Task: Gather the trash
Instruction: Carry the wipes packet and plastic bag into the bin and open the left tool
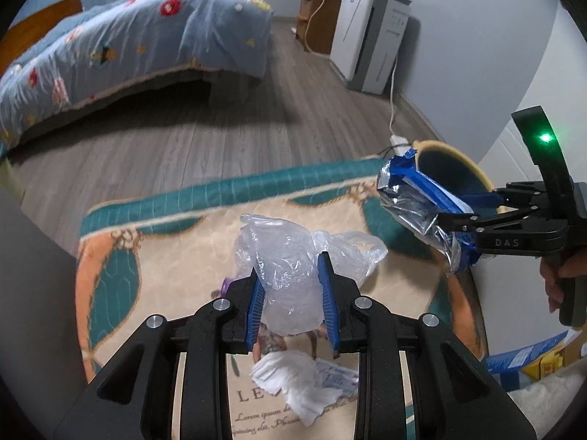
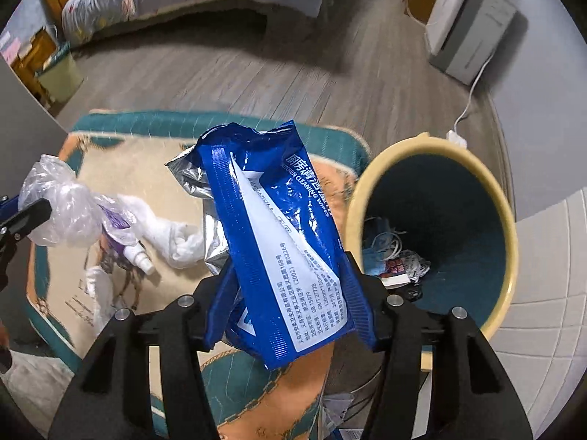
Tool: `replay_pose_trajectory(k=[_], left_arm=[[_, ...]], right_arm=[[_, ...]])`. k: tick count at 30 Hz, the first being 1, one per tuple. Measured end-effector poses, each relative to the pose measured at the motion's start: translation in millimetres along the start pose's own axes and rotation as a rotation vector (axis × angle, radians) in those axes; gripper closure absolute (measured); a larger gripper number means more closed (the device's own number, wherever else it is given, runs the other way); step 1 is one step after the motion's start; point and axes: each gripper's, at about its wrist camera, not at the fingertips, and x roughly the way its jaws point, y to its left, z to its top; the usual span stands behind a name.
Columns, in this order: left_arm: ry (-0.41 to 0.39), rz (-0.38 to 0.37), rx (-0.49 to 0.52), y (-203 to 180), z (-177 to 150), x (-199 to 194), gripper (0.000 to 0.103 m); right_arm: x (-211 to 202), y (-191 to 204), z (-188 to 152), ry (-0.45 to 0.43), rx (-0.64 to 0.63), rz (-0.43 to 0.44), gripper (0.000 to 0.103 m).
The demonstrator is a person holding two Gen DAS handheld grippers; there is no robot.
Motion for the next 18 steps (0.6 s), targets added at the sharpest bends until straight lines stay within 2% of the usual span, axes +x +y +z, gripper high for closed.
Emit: replay_pose_trajectory(k=[3,8,18], left_arm=[[-0.026,0.007,0.039,-12,5,-6,0.074],[-0.049,-0.025,0.075,-34,12,-10,0.073],[-0.057,-0.050,0.172,-80,18,4,0.073]], right_arm=[[-17,-14,-5,-0.024,0.036,0.008,0.048],[-36,-49,-11,-0.061,0.110,-0.002,0.048],[-29,-134,-31,-0.048,0.267,-0.067,0.048]])
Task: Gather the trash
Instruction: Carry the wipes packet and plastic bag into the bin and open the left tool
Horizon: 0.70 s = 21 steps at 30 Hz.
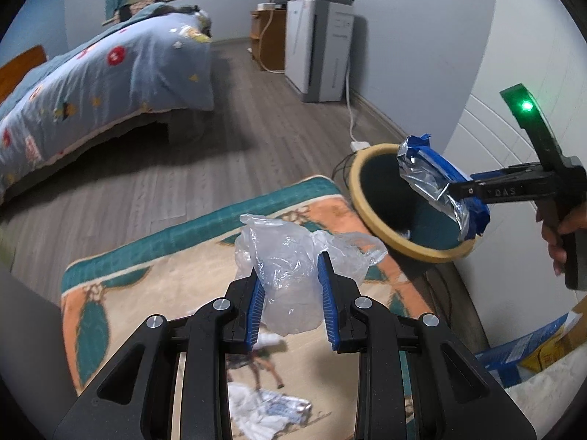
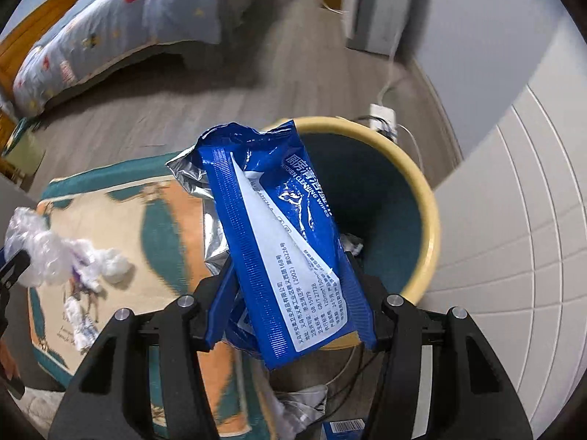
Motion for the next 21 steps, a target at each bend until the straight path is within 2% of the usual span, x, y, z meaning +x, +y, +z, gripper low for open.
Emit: replay_pose_trajectory(k=[6,12,16,21], left_arm=[[0.022,-0.018,0.091,-34,5,13,0.073],[0.008,-0.090,0.107,-75,26,23,0.073],[0.035,-0.128,0.167,-111,35,49,0.073],[0.071,-0.162,0.254,-141,39,84,0.073]], right_arm=[[17,-37,-3,0.009,0.085,-0.016,0.048],[34,-50,-6,0.032,0.149,0.005,0.048],[37,-64,-6,0.028,0.173,-0.004,0.048],[43,-79,-6,0.024,0.232,0.029,0.048]])
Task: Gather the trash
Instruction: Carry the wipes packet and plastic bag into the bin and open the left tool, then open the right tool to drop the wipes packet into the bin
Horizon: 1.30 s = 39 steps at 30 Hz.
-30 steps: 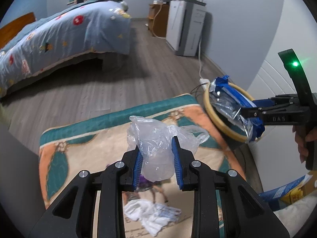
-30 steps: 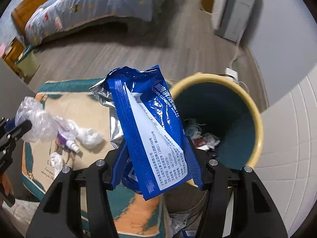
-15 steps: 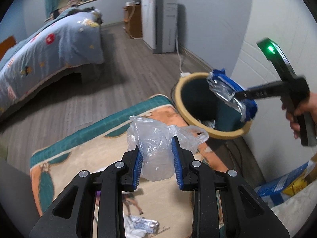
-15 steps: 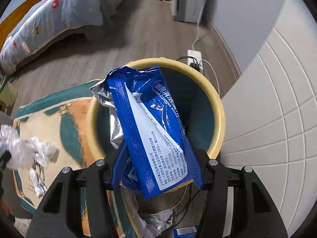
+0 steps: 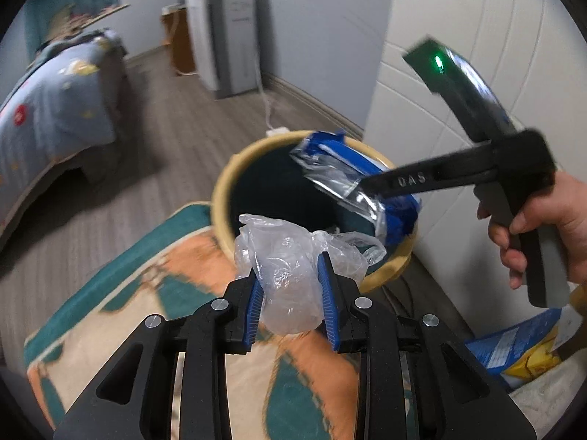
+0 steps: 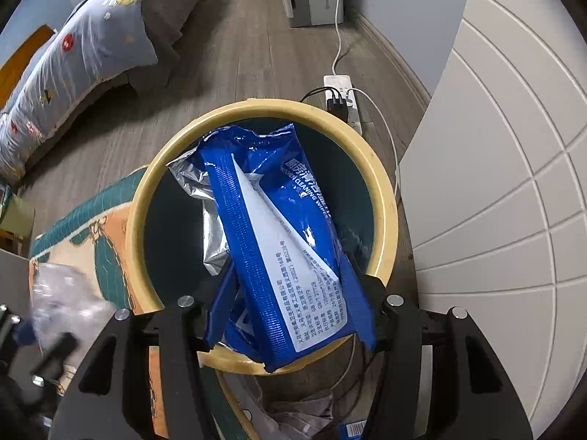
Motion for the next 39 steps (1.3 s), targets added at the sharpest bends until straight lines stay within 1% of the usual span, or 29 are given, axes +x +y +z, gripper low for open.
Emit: replay_pose_trajectory(k=[3,7,8,11,13,14,16,18,19,20,22,24,27,29,30,31,32,34,35,39], left_arm=[[0.029,-0.014,0.041,-4,3,22,0.073],[0.066,-0.015,0.070,-4,12,50,0.073],[0.078,-0.014,0.075,-2,13,57,0.073],[0.104,0.010,0.097,3,13,74,0.073],[0.109,0.017,0.103,5,14,82,0.071],[0.109,0.017,0.106,6,14,85,0.068],[0.105,0.035,0.114,8,14,88,0.053],[0.092,0.067,0.125,9,14,87,0.027],[0.084,0.081,0.125,11,15,86,0.023],[0.074,0.090,0.119,14,13,84,0.021],[0.070,0.075,0.081,25,10,82,0.020],[0.071,0.079,0.061,33,9,81,0.020],[0.060,0.089,0.064,41,4,74,0.020],[0.052,0.095,0.069,43,2,68,0.019],[0.046,0.095,0.067,46,2,66,0.016],[0.041,0.096,0.065,48,1,63,0.015],[0.034,0.097,0.062,51,0,60,0.015],[0.029,0.098,0.049,56,0,57,0.014],[0.029,0.100,0.044,58,0,57,0.014],[0.019,0.108,0.002,68,-2,50,0.009]], right_arm=[[3,-1,1,-0.001,0.011,0.002,0.048],[11,1,4,0.011,0.030,0.041,0.048],[14,1,5,0.016,0.035,0.039,0.048],[21,-1,7,0.028,0.052,0.034,0.048],[27,-1,7,0.043,0.063,0.037,0.048],[30,0,7,0.051,0.063,0.037,0.048],[37,3,8,0.063,0.058,0.024,0.048],[41,4,8,0.070,0.053,0.013,0.048],[43,5,8,0.074,0.053,0.009,0.048],[45,6,8,0.078,0.054,0.007,0.048],[49,8,9,0.087,0.062,0.009,0.048],[54,11,10,0.094,0.067,0.015,0.048],[59,22,14,0.093,0.062,0.025,0.047],[59,32,19,0.072,0.058,0.050,0.043],[58,36,21,0.057,0.053,0.055,0.040],[57,42,24,0.035,0.043,0.049,0.030],[55,45,25,0.023,0.036,0.036,0.024],[52,49,27,0.002,0.022,0.007,0.022],[51,51,27,0.000,0.014,-0.002,0.018],[48,50,27,-0.007,-0.010,-0.022,0.012]])
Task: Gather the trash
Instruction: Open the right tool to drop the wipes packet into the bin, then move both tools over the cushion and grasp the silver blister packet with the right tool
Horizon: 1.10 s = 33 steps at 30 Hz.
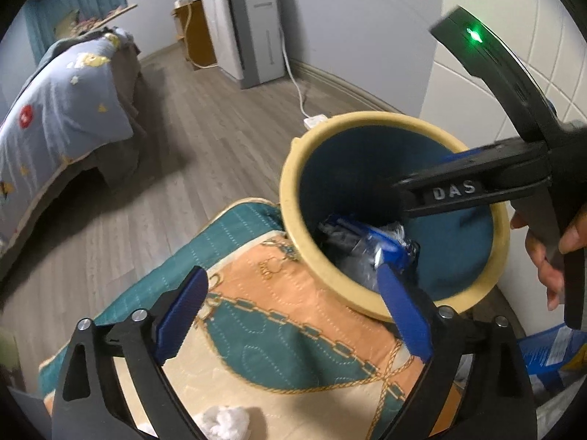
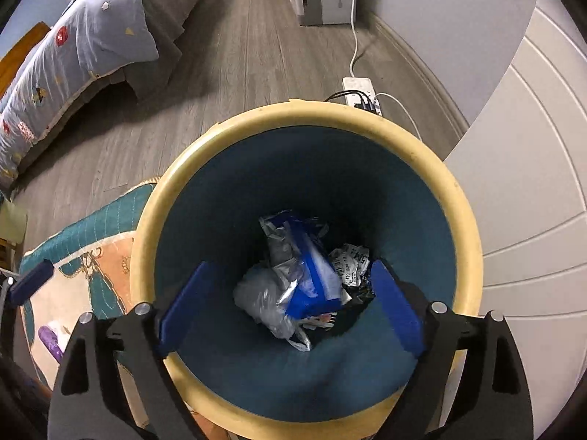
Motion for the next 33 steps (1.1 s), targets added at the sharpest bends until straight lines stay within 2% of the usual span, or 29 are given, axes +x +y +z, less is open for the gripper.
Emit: replay_pose_trajectory(k=[2,8,14,18,21,25,29,33], left_arm=[[0.000,0.012,-0.021,4,-2,-4,0.008],[-0.014,0.066,-0.051,14,-16,-35,0.007],[-0.039,0.115,-0.106,32,-36,-98,0.007],[-0.063,0.157,-0.153,52,-54,-153,0.006],[-0.095,0.205,-0.202,69,-69,-192,0.005],[-0.135,0.232,-0.318,91,-105,-228,0.005],[-0.096,0.256,-0.394,108,-132,-235,0.005],[-0.079,0.288,-0.418,124,-157,-238,0.005]], right_arm=[[-4,-4,-2,-0.014,0.003,-0.001,0.006],[-22,-3,-9,-0.036,-0.015,0.004,0.006],[-56,24,-22,-0.074,-0.149,-0.013,0.006],[-87,41,-30,-0.083,-0.140,0.054,0.006],[-116,63,-42,-0.113,-0.153,0.107,0.006],[-142,100,-63,-0.147,-0.235,0.113,0.006],[-153,139,-87,-0.166,-0.333,0.071,0.006],[-148,178,-114,-0.167,-0.426,0.082,0.006]])
